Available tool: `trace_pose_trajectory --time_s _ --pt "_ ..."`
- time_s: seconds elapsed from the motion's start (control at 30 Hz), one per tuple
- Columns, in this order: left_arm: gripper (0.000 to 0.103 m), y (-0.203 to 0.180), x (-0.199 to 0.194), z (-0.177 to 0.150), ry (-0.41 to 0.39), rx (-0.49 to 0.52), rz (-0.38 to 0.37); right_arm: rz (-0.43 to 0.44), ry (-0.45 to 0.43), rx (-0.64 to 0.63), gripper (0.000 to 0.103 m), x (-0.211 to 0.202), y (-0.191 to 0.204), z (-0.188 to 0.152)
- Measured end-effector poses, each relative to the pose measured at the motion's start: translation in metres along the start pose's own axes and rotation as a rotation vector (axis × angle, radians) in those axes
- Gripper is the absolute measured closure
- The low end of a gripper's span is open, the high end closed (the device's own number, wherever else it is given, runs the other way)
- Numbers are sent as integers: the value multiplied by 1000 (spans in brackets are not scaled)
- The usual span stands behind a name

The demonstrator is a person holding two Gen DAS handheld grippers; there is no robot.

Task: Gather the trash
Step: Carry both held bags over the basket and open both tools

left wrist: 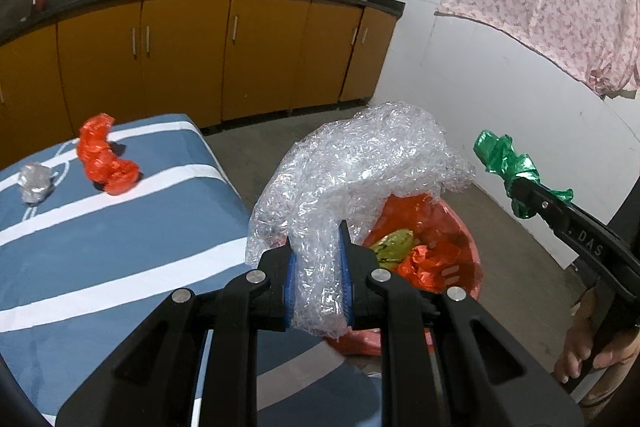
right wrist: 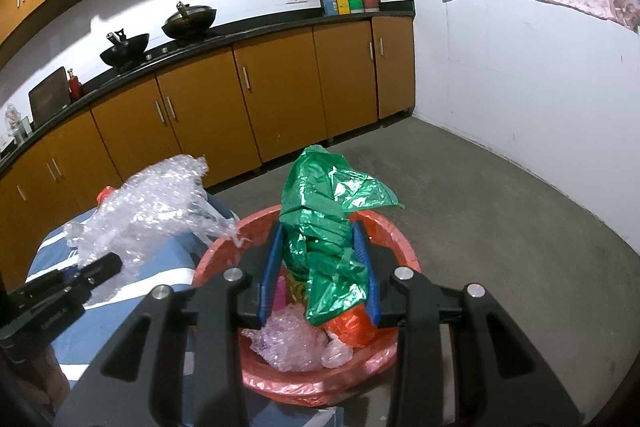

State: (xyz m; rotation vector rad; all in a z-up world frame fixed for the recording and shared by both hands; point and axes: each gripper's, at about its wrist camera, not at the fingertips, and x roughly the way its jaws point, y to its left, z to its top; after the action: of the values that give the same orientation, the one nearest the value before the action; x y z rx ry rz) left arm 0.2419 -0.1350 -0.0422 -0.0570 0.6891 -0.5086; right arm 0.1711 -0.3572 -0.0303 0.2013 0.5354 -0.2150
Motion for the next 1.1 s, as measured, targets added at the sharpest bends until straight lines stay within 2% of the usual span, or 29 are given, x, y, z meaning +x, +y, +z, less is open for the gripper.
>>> trace_pose_trajectory --time_s 0.43,0.5,0.57,0.6,0.67,0.83,1.0,1.1 --pt "85 -24 41 2 61 25 -42 8 5 16 68 24 -9 3" --pt "78 -25 45 1 73 31 -53 22 10 17 66 28 -11 2" --pt "45 -23 47 -1 80 32 -60 34 20 19 60 33 -12 2" --pt "40 -19 45 -3 68 26 -49 39 26 19 57 35 -12 1" --pt "38 -12 43 -4 62 14 -42 50 40 18 49 38 -13 -3" --pt "38 21 33 -6 47 -30 5 50 45 22 43 36 -14 -10" --pt "33 61 8 -12 -10 -42 110 52 29 7 36 32 -4 -3" --pt "32 91 -8 -17 -34 -47 186 82 25 -27 30 34 19 0"
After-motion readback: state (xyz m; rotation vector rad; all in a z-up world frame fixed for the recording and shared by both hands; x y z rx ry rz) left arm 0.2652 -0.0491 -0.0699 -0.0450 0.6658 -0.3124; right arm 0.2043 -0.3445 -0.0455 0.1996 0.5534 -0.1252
